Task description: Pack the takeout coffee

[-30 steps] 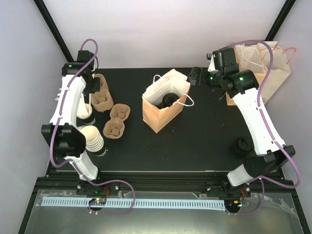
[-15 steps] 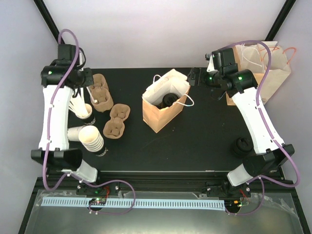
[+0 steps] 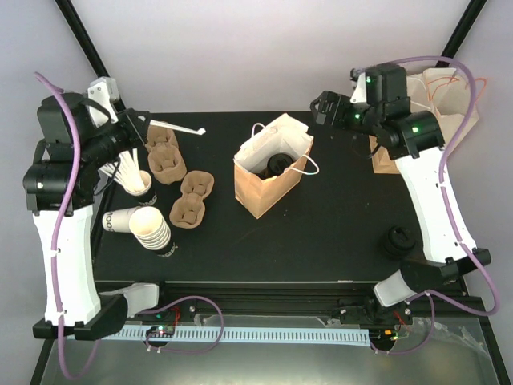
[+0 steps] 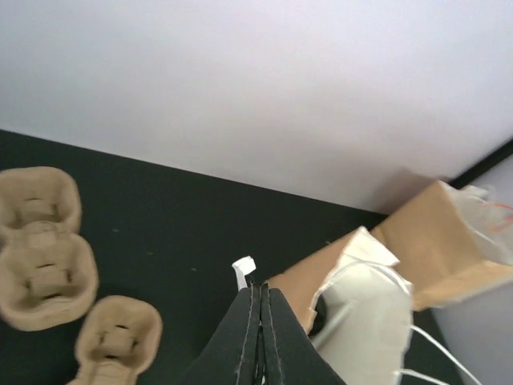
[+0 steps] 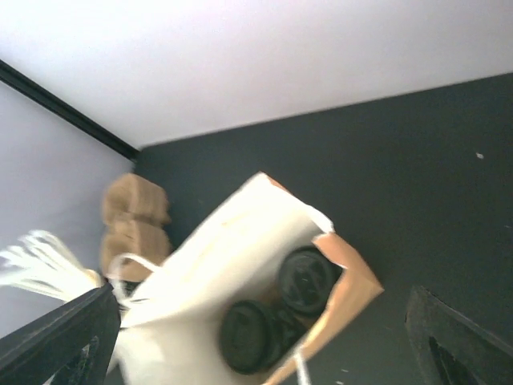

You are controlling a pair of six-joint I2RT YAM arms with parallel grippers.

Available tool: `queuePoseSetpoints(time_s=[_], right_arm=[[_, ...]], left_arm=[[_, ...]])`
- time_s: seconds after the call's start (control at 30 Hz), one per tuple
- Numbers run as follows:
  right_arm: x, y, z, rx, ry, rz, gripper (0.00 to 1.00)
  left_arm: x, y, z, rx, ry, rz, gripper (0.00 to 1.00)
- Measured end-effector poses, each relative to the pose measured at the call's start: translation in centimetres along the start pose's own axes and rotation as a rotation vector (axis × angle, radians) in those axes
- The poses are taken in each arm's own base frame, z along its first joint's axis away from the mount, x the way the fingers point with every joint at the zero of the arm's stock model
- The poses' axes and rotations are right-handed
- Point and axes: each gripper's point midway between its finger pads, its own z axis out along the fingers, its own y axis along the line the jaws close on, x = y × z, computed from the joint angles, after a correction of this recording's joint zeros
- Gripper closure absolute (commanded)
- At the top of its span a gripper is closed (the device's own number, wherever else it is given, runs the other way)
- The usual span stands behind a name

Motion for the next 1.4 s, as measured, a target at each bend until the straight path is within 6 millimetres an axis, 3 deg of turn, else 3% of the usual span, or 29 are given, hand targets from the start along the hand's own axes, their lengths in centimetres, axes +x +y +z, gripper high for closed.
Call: queuePoseSetpoints(time_s=[0.1, 0.3, 0.37, 0.5, 0.6, 0.83, 0.93, 1.1, 1.2, 1.4], right_arm=[[-1.6, 2.0, -2.5, -0.08, -0.054, 0.062, 0.0], [-6.0, 5.6, -9.5, -0.332, -0.218, 0.261, 0.0], [-7.3, 5.8, -12.2, -0.432, -0.281, 0.37, 0.0], [-7.6, 4.9, -14.7, -0.593, -0.349, 0.577, 0.0], [-6.7, 4.3, -14.5, -0.703, -0.354, 0.689, 0.0], [-4.3, 2.2, -11.7, -0.81, -0.313, 0.885, 0.0], [-4.2, 1.5, -11.9, -0.82, -0.329, 0.928, 0.0], [-5.7, 3.5, -14.3, -0.847, -0.332, 0.812, 0.0], [-5.1, 4.1, -14.4, -0.847, -0.301, 0.755, 0.0], [-2.5, 3.4, -10.3, -0.793, -0.149, 0.759, 0.0]], left_arm=[[0.7, -1.1, -0.5, 0.08, -0.003, -0.014, 0.99], [1.3, -2.3, -0.7, 0.165, -0.006, -0.015, 0.98], [1.4, -2.7, -0.9, 0.188, -0.01, -0.006, 0.98], [1.3, -3.3, -1.6, 0.218, -0.026, 0.022, 0.99], [1.2, -3.7, -2.2, 0.234, -0.042, 0.046, 0.99], [1.2, -4.3, -3.6, 0.255, -0.065, 0.07, 0.98], [1.2, -4.6, -4.1, 0.273, -0.068, 0.072, 0.98], [1.3, -5.7, -4.3, 0.336, -0.054, 0.054, 0.98], [1.1, -6.8, -4.4, 0.398, -0.044, 0.028, 0.98], [0.6, -8.7, -3.9, 0.538, -0.018, -0.04, 0.98]])
